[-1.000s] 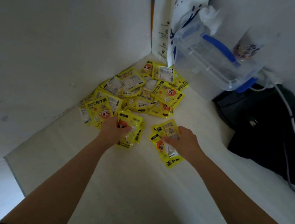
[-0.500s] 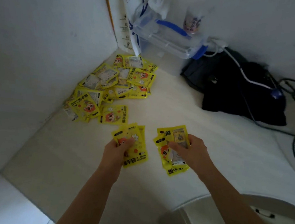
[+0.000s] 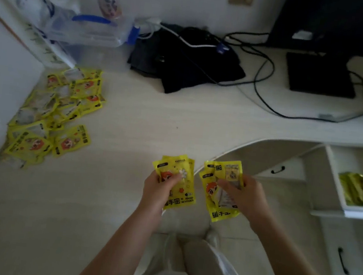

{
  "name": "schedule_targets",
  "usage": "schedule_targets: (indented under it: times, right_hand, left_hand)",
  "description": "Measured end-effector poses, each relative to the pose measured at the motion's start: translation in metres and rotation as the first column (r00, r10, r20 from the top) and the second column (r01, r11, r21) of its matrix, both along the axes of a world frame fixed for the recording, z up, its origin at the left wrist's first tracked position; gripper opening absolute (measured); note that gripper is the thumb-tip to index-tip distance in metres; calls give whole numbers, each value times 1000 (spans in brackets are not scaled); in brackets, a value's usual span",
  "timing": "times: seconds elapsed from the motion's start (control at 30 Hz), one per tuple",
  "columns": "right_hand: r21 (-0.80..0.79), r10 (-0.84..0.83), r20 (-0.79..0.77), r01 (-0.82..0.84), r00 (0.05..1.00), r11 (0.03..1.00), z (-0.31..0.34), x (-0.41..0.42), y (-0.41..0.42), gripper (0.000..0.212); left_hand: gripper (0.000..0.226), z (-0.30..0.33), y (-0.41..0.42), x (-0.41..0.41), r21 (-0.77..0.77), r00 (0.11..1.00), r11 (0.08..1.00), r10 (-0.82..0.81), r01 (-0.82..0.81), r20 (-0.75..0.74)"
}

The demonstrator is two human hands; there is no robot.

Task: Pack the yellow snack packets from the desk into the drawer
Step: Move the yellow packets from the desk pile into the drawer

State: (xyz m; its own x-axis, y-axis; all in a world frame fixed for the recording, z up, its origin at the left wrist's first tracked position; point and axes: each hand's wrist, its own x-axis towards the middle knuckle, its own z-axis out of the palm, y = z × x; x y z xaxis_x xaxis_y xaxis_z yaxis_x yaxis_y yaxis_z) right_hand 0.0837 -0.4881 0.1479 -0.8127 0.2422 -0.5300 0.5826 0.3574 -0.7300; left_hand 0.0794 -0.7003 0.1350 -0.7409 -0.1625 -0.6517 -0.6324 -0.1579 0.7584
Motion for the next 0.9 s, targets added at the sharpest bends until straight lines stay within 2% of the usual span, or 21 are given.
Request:
schedule_targets:
  times: [0.1,0.27,0.5,0.6,0.77,0.9]
  right_hand:
    - [-29,-121,-6,121,993,992,3,28,47,18]
    - [-69,-291,-22,289,956,955,1,77,137,13]
    - [-80,-383,-36,380,923,922,-1,133,270,11]
    - [-66,-393,-42,390,919,919,-3,148,318,13]
    - [-79,-451,-21,448,892,890,-11,156,377,23]
    - [-84,-476,-39,472,879,878,-16,143,414,19]
  left_hand:
    - [27,-2,48,6,-17,991,991,-134,134,-1]
    - [22,-3,143,19,-15,957,957,-290,290,-12]
    - [31,-15,275,40,42,951,950,-309,308,5]
    - [20,-17,323,50,69,958,956,-288,287,10]
    - [25,-17,386,58,90,936,935,-349,344,42]
    - [22,-21,428,48,109,919,917,-390,383,58]
